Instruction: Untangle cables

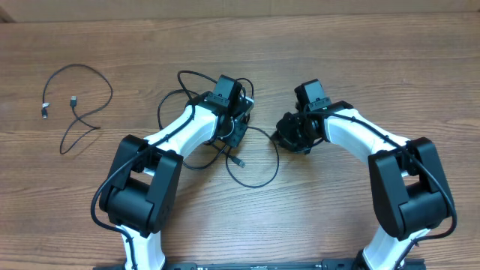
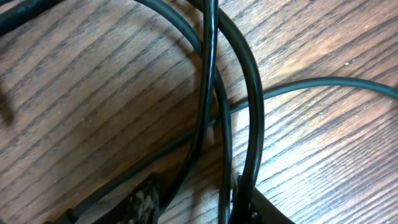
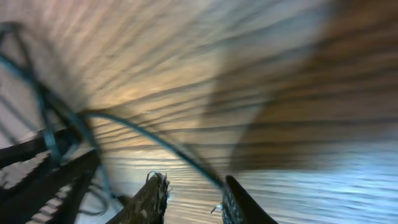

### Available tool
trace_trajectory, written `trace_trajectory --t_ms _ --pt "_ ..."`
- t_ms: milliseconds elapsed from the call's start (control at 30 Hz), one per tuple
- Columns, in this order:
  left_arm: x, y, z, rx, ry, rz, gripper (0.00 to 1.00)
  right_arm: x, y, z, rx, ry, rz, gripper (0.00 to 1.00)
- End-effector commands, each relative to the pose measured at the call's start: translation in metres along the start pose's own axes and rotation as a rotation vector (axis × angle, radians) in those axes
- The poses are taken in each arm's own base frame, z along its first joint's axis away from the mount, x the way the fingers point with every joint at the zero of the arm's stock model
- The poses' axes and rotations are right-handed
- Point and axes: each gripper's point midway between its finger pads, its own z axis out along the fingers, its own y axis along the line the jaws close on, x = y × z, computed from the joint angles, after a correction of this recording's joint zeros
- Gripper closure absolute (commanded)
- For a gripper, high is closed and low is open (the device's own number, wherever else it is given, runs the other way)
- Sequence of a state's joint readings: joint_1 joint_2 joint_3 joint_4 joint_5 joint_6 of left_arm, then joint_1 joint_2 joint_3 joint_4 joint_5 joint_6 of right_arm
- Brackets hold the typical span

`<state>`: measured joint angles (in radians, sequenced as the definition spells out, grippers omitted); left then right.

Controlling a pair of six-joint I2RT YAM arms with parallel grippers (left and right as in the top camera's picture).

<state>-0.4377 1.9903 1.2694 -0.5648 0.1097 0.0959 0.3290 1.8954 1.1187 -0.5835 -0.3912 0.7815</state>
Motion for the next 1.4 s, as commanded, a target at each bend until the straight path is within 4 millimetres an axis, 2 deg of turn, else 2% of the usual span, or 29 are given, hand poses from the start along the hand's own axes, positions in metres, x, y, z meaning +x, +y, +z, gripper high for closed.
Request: trace_trajectory --t_ms 0,200,567,933,1100,1300,1367 --pt "-0.004 -0.005 -0.002 0.045 0.009 -0.027 0.62 -0.011 -0.008 -0.004 0.061 -0.068 -0.009 0.66" --pt "-0.022 -0.008 -0.016 0.064 -0.022 -0.026 0.62 -0.010 -0.031 -0.003 0.159 -0.088 0.012 0.55" --pt "-0.018 0.000 -0.010 0.018 -0.010 -0.028 0.65 -0.010 -0.030 -0.003 0.156 -0.091 0.011 0.53" --pt "-0.013 0.004 0.011 0.009 0.011 -0.031 0.74 -0.011 -0.030 -0.003 0.157 -0.092 0.011 0.53" --pt "-0.013 0.004 0.011 0.009 0.011 -0.031 0.76 -0.011 -0.030 -0.003 0.157 -0.092 0.011 0.53" --pt "-0.018 0.015 0.009 0.000 -0.009 -0.052 0.75 -0.011 -0.030 -0.003 0.157 -0.092 0.011 0.53" --pt "-0.019 0.021 0.008 -0.004 -0.013 -0.067 0.79 -0.011 -0.030 -0.003 0.157 -0.092 0.011 0.53"
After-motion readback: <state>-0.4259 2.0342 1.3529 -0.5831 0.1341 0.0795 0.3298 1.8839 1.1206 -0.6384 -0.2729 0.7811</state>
